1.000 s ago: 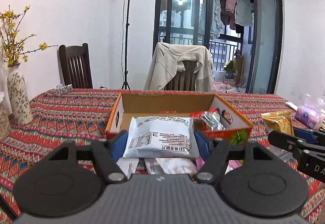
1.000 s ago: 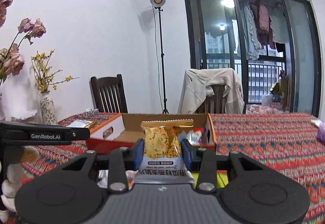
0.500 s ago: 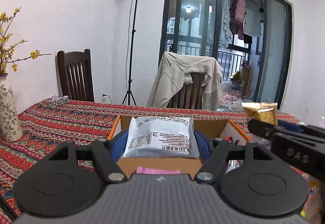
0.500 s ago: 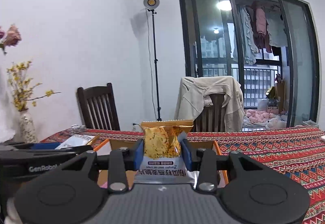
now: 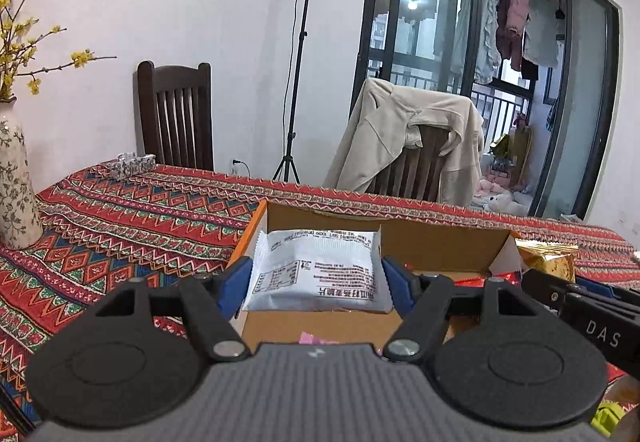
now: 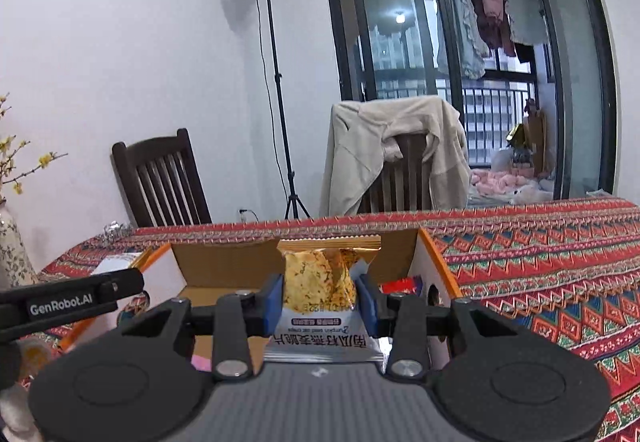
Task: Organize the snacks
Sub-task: 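Carry both packets over the orange box and release them inside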
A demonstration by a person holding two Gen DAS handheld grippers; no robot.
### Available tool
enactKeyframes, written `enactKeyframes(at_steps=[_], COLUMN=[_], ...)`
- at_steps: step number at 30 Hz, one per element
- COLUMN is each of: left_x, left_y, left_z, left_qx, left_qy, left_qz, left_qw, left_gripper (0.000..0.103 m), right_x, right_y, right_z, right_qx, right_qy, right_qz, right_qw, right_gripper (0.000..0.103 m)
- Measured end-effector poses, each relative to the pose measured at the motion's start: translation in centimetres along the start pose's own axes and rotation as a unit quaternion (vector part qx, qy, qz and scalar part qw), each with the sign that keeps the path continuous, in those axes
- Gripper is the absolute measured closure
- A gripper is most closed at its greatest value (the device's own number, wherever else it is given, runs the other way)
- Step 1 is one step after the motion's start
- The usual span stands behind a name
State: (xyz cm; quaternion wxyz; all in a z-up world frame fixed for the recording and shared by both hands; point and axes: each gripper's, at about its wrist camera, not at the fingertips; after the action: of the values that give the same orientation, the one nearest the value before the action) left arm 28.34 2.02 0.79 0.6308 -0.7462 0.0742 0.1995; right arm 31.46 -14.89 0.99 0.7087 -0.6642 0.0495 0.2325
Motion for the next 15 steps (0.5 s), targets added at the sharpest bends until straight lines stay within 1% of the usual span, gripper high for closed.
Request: enactKeyframes(at_steps=[5, 6, 7, 8, 9, 10, 11, 13, 14, 15], left_x=[0.4, 0.4, 0.4, 0.3, 0.1, -0.1, -0.3, -0.7, -0.8, -0.9], left_y=[0.8, 0.8, 0.9, 1.0, 1.0, 1.0, 1.1, 1.0, 0.9, 0.9], left_z=[0.1, 0.2, 0.2, 0.4, 0.4, 0.6, 0.7, 0.9, 1.0, 1.0], left_qx=[0.002, 0.001, -0.002, -0.004, -0.006, -0.008, -0.013, -0.023, -0.023, -0.023], left_qy=[0.0, 0.002, 0.003, 0.006, 0.009, 0.01, 0.007, 0.007, 0.01, 0.012], left_qz=[0.005, 0.006, 0.005, 0.002, -0.002, -0.007, -0.014, -0.027, -0.028, -0.028], left_qw=[1.0, 1.0, 1.0, 1.0, 0.9999, 0.9999, 0.9998, 0.9994, 0.9993, 0.9993], left_gripper=[0.031, 0.028, 0.023, 0.021, 0.014, 0.002, 0.0, 0.0, 0.0, 0.0], right_x=[0.3, 0.4, 0.2, 0.2, 0.2, 0.1, -0.1, -0.2, -0.4, -0.5], right_y=[0.6, 0.7, 0.8, 1.0, 1.0, 1.1, 1.2, 1.1, 1.1, 1.1], right_z=[-0.3, -0.3, -0.3, -0.3, -0.3, -0.4, -0.5, -0.7, -0.8, -0.9], right_qx=[-0.001, -0.002, -0.003, -0.004, -0.002, -0.001, -0.002, 0.003, 0.006, 0.009], right_qy=[0.004, 0.004, 0.003, 0.001, -0.001, -0.002, -0.003, -0.006, -0.006, -0.007], right_qz=[0.016, 0.019, 0.021, 0.024, 0.025, 0.025, 0.024, 0.021, 0.019, 0.017], right_qw=[1.0, 1.0, 1.0, 1.0, 1.0, 1.0, 1.0, 1.0, 1.0, 1.0], right_gripper=[0.063, 0.063, 0.059, 0.055, 0.043, 0.032, 0.026, 0.003, 0.0, 0.0])
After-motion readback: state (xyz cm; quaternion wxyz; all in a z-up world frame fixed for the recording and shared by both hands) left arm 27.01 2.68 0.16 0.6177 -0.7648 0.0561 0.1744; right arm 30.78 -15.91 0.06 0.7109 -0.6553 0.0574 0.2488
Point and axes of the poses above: each gripper's, at about its wrist camera, not at the fingertips, and x roughly the way its jaws point, z to its left, y to its underside, and after that the axes turned 1 degree about -x, right-handed
